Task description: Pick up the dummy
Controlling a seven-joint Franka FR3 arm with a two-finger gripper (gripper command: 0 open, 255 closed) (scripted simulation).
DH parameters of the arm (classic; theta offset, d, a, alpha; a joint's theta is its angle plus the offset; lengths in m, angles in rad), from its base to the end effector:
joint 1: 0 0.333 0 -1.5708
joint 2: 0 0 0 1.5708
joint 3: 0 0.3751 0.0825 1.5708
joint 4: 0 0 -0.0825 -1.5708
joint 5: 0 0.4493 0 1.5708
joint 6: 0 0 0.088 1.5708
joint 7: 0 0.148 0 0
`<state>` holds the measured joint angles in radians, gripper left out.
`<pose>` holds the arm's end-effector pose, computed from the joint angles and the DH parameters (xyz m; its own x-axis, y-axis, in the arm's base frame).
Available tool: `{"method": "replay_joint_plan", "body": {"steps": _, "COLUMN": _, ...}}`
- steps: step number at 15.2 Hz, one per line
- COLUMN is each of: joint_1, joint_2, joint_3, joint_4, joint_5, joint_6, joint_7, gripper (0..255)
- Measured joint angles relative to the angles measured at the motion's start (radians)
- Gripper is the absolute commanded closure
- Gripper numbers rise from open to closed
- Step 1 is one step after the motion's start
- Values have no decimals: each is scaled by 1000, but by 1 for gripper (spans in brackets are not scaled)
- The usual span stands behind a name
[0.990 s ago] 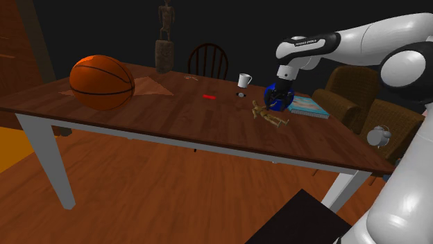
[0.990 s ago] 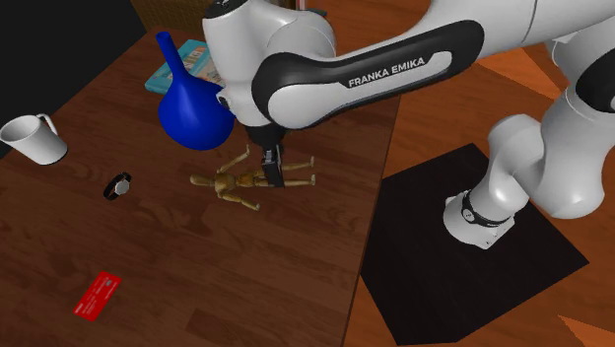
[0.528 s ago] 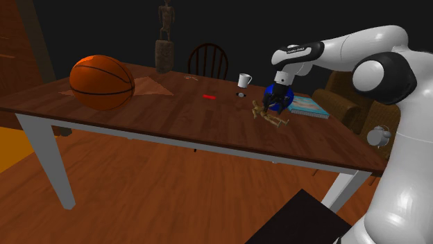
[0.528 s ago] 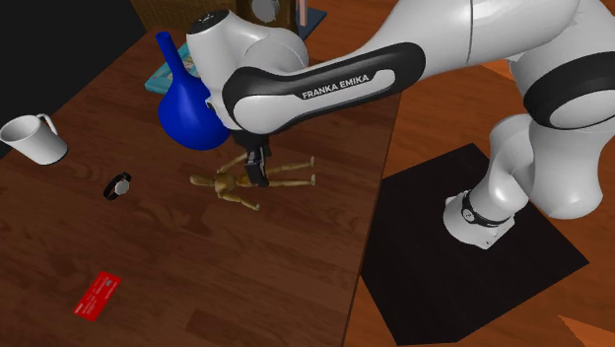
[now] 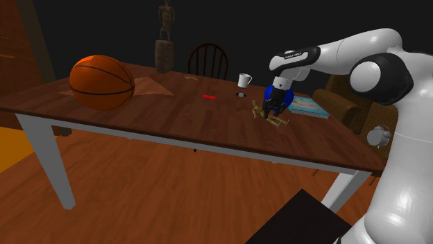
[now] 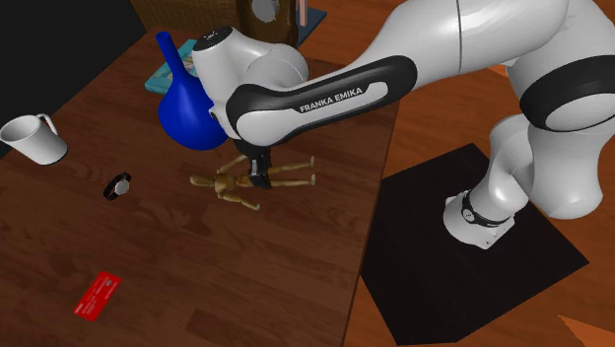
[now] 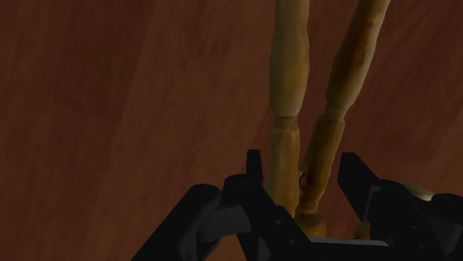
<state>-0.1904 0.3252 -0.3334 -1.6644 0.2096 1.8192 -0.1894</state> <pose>0.6310 -0.3130 0.4051 0.9185 -0.3726 -0.1325 -0.3877 -0.9146 -0.1152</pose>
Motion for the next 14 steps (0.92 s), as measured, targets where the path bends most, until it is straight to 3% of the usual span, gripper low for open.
{"method": "replay_joint_plan", "body": {"steps": 7, "joint_1": 0, "joint_2": 0, "joint_3": 0, "joint_4": 1, "joint_5": 0, "joint_6": 0, "joint_7": 0, "gripper": 255}}
{"method": "replay_joint_plan", "body": {"steps": 14, "joint_1": -1, "joint_2": -18, "joint_3": -2, "joint_4": 59, "joint_5": -8, "joint_6": -73, "joint_7": 12, "gripper": 255}}
